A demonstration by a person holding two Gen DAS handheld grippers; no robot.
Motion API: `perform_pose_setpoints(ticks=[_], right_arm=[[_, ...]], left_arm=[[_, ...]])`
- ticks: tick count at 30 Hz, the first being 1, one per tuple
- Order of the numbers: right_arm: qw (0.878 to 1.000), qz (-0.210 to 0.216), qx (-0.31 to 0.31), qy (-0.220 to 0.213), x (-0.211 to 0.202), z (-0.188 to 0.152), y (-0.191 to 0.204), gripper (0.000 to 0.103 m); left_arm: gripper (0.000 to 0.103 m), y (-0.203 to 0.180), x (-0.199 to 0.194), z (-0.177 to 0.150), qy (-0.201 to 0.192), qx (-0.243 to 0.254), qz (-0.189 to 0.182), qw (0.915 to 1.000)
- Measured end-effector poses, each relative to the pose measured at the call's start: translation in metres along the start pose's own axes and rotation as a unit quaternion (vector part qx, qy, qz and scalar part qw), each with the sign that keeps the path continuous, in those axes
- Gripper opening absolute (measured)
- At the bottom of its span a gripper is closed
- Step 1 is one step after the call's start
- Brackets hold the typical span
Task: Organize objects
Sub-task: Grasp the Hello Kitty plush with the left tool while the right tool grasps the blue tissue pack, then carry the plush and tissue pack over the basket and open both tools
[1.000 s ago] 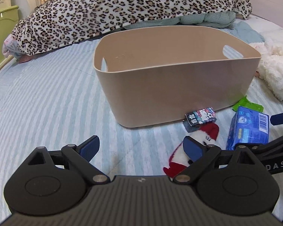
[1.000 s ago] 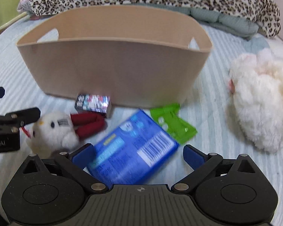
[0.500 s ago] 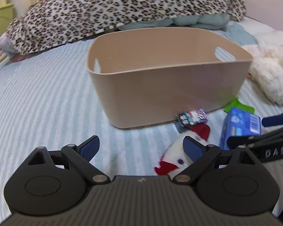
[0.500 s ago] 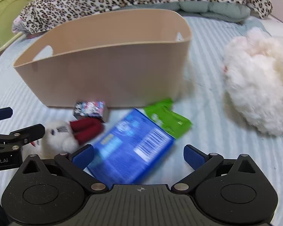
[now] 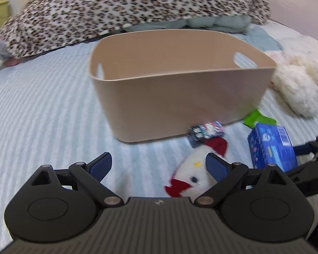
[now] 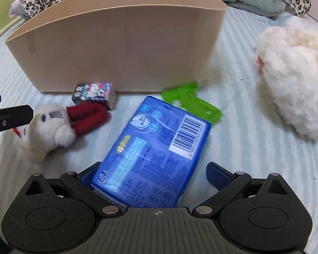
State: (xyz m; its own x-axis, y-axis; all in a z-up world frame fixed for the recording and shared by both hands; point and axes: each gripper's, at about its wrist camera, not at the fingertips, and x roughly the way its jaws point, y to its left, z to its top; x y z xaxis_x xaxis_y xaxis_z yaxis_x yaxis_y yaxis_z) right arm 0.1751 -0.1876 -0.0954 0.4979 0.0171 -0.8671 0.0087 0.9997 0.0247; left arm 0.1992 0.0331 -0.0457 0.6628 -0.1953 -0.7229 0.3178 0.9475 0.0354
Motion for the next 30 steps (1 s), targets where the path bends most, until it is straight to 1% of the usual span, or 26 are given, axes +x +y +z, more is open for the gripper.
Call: perform_pose_setpoints(ticks=[1, 4, 7, 8, 9, 10, 11, 12, 13, 15, 18, 21, 25, 30], right_arm=[[1.000, -0.002, -0.001, -0.002, -0.002, -0.001, -0.004, 0.099], [1.000, 0.012, 0.001, -0.004, -0.003, -0.003, -0.012, 0.094], [1.000, 0.015, -0.009, -0.011, -0.004, -0.007, -0.013, 0.092], [1.000, 0.017, -0.012, -0.015, -0.005, -0.009, -0.011, 0.089], [1.000, 0.022, -0.014, -0.018, -0.006, -0.009, -0.010, 0.082], [0.999, 0.026, -0.015, -0.025, -0.008, -0.009, -0.009, 0.077], [0.999, 0.025, -0.018, -0.030, -0.010, -0.009, -0.007, 0.077], [0.999, 0.027, -0.021, -0.034, -0.011, -0.010, -0.006, 0.075], [0.999, 0.029, -0.023, -0.036, -0.014, -0.008, -0.006, 0.073], [0.998, 0.034, -0.022, -0.041, -0.017, -0.008, -0.009, 0.070], [0.998, 0.047, -0.013, -0.048, -0.023, -0.009, -0.015, 0.066], [0.996, 0.059, -0.005, -0.060, -0.039, -0.012, -0.017, 0.064], [0.994, 0.065, -0.006, -0.092, -0.059, -0.010, -0.023, 0.063], [0.989, 0.071, -0.003, -0.130, -0.084, -0.004, -0.029, 0.063]], left_arm=[[0.095, -0.003, 0.002, -0.001, 0.004, 0.007, -0.005, 1.0000], [0.095, -0.012, 0.011, -0.004, 0.025, 0.021, -0.024, 0.9992], [0.095, -0.019, 0.022, -0.008, 0.039, 0.030, -0.034, 0.9982], [0.095, -0.021, 0.026, -0.009, 0.044, 0.031, -0.036, 0.9979], [0.094, -0.023, 0.030, -0.010, 0.046, 0.032, -0.037, 0.9977], [0.086, -0.026, 0.032, -0.011, 0.047, 0.033, -0.040, 0.9976], [0.079, -0.027, 0.035, -0.011, 0.048, 0.033, -0.044, 0.9973], [0.063, -0.028, 0.038, -0.011, 0.055, 0.031, -0.050, 0.9968], [0.054, -0.029, 0.041, -0.012, 0.063, 0.028, -0.051, 0.9963], [0.053, -0.030, 0.041, -0.013, 0.061, 0.025, -0.051, 0.9965], [0.047, -0.031, 0.036, -0.015, 0.055, 0.035, -0.061, 0.9960], [0.046, -0.031, 0.026, -0.014, 0.047, 0.035, -0.064, 0.9962], [0.045, -0.032, 0.006, -0.011, 0.022, 0.040, -0.066, 0.9968], [0.045, -0.034, -0.023, -0.001, -0.018, 0.044, -0.058, 0.9972]])
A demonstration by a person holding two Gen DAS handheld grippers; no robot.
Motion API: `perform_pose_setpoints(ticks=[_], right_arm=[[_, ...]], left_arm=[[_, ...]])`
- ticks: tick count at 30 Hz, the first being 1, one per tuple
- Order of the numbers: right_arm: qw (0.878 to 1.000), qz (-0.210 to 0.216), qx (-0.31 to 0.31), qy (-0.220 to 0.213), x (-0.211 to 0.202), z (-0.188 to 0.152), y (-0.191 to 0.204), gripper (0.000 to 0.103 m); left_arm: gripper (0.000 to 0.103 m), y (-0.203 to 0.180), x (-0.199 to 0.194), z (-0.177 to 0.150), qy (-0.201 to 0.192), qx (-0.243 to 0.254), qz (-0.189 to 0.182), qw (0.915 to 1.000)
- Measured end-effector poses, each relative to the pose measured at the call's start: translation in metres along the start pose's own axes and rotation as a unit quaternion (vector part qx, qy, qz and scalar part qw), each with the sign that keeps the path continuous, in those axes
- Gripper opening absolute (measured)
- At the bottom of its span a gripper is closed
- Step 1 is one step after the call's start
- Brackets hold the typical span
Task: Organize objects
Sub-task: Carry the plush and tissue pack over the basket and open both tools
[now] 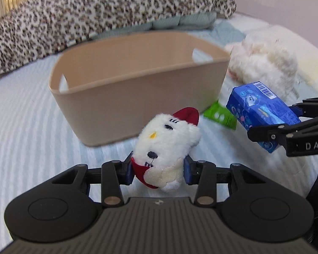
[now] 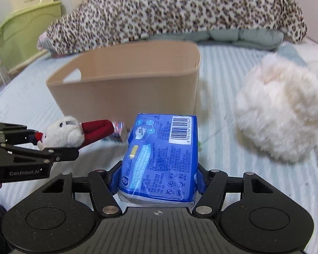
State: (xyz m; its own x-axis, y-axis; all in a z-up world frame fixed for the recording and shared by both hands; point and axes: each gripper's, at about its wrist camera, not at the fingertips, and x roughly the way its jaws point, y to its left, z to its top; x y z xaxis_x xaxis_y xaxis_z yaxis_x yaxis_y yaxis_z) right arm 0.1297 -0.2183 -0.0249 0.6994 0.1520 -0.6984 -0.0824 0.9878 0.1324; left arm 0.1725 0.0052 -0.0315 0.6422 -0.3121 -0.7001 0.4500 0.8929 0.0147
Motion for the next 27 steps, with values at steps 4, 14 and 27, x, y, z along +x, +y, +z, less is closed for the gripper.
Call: perform_pose_setpoints(ticks=[4, 14, 27], right_arm=[[0.999, -0.001, 0.001, -0.039, -0.019, 0.013, -0.002, 0.063], [0.992, 0.005, 0.007, -0.125, -0.034, 0.060, -0.007, 0.063], [0.990, -0.002, -0.010, -0.138, 0.025, 0.114, 0.009, 0.063]], left_arm=[[0.045, -0.001, -0.022, 0.012, -0.046, -0.005, 0.021, 0.9987], [0.045, 0.016, -0.042, 0.055, -0.116, -0.036, 0.072, 0.9900], [0.045, 0.028, 0.025, 0.107, -0.092, -0.062, 0.124, 0.9860]])
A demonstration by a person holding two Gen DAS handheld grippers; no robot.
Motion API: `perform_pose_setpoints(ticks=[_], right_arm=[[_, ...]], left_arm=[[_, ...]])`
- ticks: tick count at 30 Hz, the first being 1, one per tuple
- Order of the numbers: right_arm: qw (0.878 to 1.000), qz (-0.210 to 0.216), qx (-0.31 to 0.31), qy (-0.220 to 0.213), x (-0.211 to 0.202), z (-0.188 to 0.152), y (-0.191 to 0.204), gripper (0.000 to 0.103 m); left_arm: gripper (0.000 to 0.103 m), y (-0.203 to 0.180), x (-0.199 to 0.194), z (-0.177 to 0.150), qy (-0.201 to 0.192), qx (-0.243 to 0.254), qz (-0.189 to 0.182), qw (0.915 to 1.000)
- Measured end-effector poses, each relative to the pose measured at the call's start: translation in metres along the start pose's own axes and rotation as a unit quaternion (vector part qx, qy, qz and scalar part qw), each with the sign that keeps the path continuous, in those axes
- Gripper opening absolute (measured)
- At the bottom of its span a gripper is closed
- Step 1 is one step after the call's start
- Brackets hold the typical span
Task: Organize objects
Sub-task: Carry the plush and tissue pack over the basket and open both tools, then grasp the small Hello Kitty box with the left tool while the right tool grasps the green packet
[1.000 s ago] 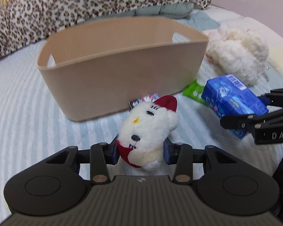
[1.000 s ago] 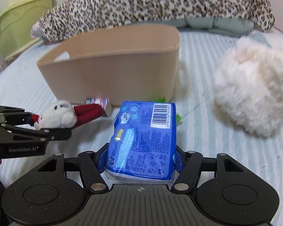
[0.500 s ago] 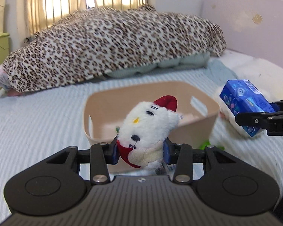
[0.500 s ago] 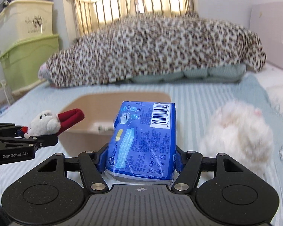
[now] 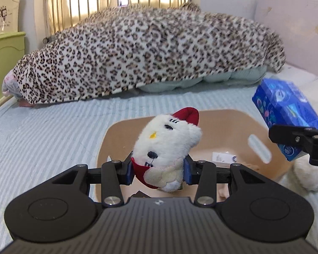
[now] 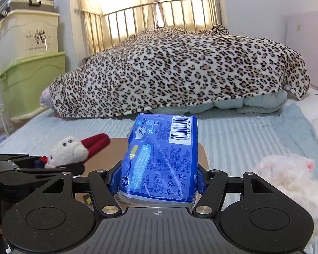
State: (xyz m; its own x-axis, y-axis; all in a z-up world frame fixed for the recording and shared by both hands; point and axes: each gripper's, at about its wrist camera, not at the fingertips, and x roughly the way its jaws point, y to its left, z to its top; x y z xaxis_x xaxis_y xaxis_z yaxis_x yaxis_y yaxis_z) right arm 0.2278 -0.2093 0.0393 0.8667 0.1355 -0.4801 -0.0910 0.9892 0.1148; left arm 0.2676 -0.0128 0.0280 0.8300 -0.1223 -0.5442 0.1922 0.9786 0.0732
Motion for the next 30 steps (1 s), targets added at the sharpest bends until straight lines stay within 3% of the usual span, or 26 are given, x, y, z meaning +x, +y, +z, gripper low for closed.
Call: perform_pose_setpoints(ticks=[9, 14, 15, 17, 19, 25, 30], right_arm=[[0.999, -0.020, -0.027, 0.037, 0.051, -0.014, 0.009, 0.063], [0.997, -0.030, -0.042, 0.059, 0.063, -0.030, 0.012, 0.063], [0.997, -0.031, -0.044, 0.062, 0.063, -0.031, 0.011, 0.064], [0.996, -0.030, -0.044, 0.068, 0.061, -0.031, 0.009, 0.063], [0.997, -0.034, -0.041, 0.061, 0.054, -0.029, 0.007, 0.071], [0.997, -0.031, -0.065, 0.027, 0.017, -0.020, 0.006, 0.097], [0.993, -0.036, -0.107, 0.016, -0.013, -0.021, 0.011, 0.103]], left_arm=[[0.045, 0.001, 0.057, -0.008, 0.074, -0.004, 0.042, 0.9963], [0.049, 0.003, 0.066, -0.016, 0.102, -0.007, 0.046, 0.9937], [0.051, 0.003, 0.065, -0.018, 0.102, -0.007, 0.047, 0.9937], [0.067, 0.003, 0.058, -0.020, 0.095, -0.007, 0.057, 0.9938], [0.092, 0.004, 0.049, -0.022, 0.079, -0.009, 0.067, 0.9946], [0.096, 0.008, 0.021, -0.020, 0.056, -0.025, 0.064, 0.9960], [0.096, 0.006, -0.003, -0.019, 0.034, -0.017, 0.064, 0.9972]])
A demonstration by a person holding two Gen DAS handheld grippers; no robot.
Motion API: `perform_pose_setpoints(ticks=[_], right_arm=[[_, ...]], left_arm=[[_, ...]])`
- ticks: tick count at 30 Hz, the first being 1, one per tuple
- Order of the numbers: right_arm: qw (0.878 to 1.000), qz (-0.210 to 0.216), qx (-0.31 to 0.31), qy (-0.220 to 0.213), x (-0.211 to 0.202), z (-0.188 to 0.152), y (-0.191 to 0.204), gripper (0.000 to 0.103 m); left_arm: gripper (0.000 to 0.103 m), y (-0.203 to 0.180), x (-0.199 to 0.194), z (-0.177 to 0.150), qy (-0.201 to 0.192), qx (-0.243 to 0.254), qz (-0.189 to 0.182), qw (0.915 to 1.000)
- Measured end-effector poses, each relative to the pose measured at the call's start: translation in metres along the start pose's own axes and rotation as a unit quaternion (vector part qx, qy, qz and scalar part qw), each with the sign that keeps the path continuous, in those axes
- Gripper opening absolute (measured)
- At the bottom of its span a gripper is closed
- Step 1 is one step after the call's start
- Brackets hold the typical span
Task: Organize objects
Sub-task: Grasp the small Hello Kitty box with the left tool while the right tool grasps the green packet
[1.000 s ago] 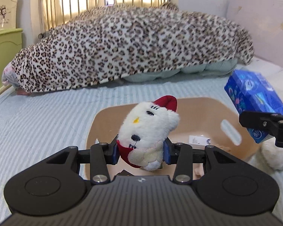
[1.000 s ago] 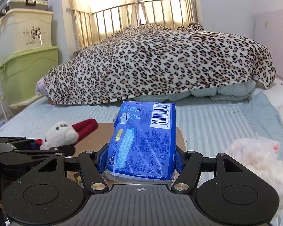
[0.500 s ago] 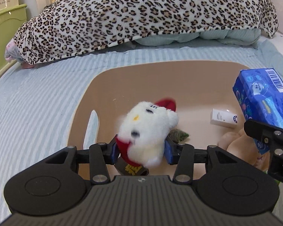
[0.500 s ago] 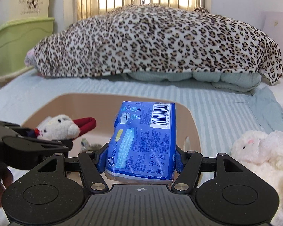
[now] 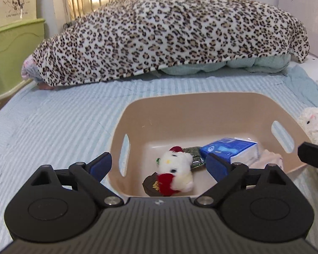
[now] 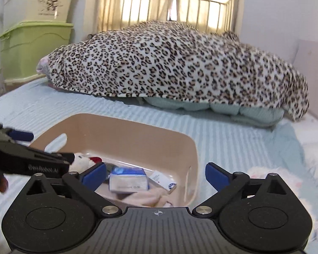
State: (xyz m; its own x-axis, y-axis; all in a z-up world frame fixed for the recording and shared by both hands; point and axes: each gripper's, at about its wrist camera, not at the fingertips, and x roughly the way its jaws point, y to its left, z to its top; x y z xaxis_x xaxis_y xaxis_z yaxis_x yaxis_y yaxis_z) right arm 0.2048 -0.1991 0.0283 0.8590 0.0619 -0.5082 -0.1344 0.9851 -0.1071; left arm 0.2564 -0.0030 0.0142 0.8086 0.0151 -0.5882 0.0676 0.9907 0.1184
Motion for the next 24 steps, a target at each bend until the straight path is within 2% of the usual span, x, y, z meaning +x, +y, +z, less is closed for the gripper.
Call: perform_pose_setpoints(ticks=[8, 12, 24], right_arm=[[0.999, 0.007, -0.002, 0.039, -0.016, -0.029, -0.005, 0.103], [0.998, 0.006, -0.008, 0.065, -0.014, -0.049, -0.007, 0.103], [0.990, 0.011, 0.016, 0.141, 0.020, -0.102, -0.025, 0.100]], left_arm=[[0.096, 0.002, -0.030, -0.024, -0.006, -0.001, -0.014, 0.9999], [0.096, -0.001, -0.035, -0.041, 0.005, 0.003, -0.027, 0.9996], [0.096, -0.033, 0.004, -0.092, 0.076, 0.024, -0.069, 0.9945]])
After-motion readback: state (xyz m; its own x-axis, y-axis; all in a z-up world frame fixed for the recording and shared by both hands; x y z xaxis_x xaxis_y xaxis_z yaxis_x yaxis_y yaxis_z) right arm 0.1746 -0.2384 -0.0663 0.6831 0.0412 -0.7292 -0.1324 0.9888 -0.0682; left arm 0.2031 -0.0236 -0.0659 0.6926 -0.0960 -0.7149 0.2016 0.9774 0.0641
